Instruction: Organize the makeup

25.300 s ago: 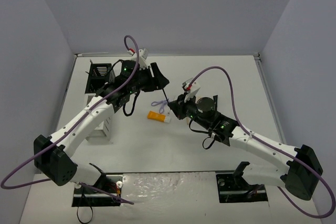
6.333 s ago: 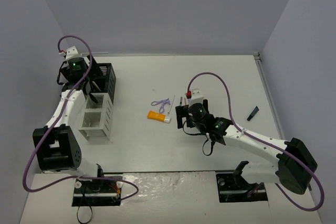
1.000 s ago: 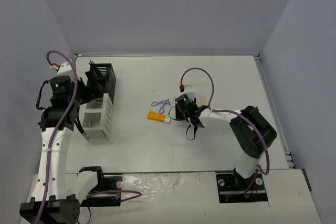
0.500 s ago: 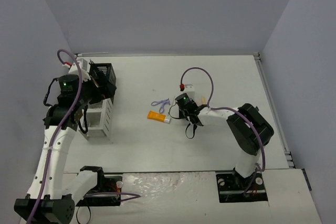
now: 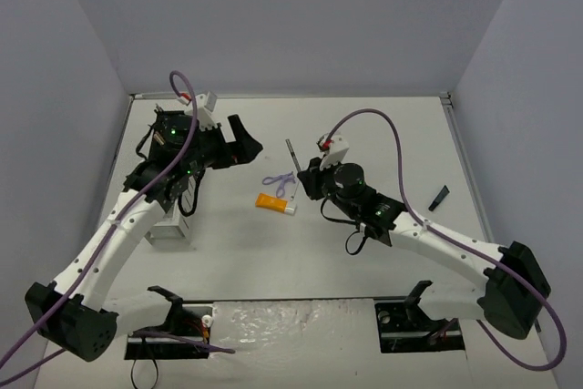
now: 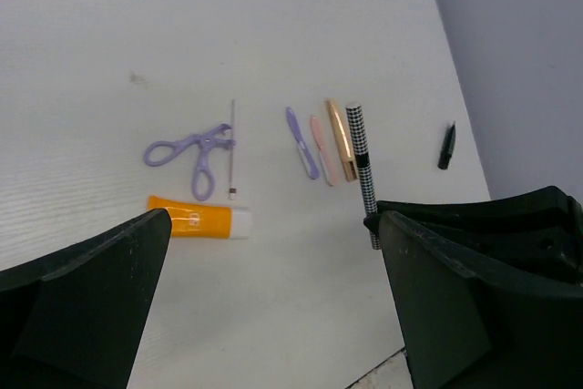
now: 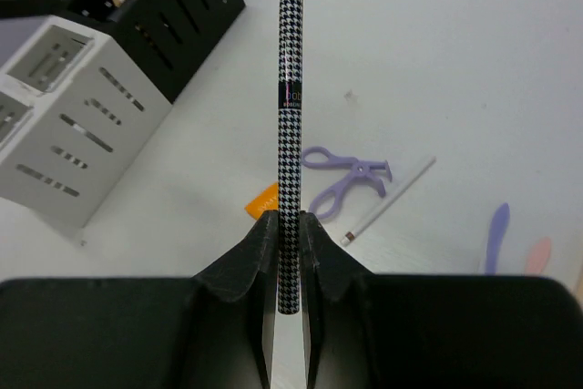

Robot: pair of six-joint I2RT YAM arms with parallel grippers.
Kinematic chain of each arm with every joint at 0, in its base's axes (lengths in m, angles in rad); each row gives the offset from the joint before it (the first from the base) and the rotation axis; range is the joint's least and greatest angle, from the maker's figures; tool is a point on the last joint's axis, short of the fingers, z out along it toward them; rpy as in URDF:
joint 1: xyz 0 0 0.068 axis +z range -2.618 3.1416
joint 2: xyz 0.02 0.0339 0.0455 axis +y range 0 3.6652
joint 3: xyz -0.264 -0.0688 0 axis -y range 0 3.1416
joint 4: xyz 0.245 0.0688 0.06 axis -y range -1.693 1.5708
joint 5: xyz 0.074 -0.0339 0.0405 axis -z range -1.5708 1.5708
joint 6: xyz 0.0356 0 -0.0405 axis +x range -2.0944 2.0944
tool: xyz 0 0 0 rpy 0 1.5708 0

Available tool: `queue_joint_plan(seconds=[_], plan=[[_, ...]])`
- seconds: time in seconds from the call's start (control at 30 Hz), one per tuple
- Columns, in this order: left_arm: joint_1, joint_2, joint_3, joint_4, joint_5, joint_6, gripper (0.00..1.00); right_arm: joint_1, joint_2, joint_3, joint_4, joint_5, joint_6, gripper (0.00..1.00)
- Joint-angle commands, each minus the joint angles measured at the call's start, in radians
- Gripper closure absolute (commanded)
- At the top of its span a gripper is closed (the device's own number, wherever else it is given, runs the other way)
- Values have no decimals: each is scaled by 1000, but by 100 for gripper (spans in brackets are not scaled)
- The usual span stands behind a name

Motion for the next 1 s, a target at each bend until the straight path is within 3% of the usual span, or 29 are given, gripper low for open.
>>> queue_joint_plan(seconds=[0.0,0.3,0.43,0.5,0.57,0.8,0.83,0.93,0.97], plan=[[-96,45,93,168,-23,-57,3,10,-82,-34,159,-150,-65,100],[-198,143,130,235,-57,-102,4,14,-134,-61,198,-216,-62,100],[-222,175,141,230,-58,-119,11,15,-140,-72,210,-216,-61,100],[-230,190,142,226,-54,-129,22,15,-140,-77,210,-216,-62,99],[-239,202,141,231,-51,-136,41,15,-141,-82,210,-214,-64,99],[-244,214,138,250,-30,-179,76,14,-146,-94,216,-193,-70,95],[-244,217,138,256,-22,-185,85,15,-146,-95,218,-189,-70,94],[-244,221,136,274,-5,-191,100,15,-143,-100,222,-182,-73,91],[-244,222,134,277,-6,-187,100,15,-143,-100,223,-179,-73,88]])
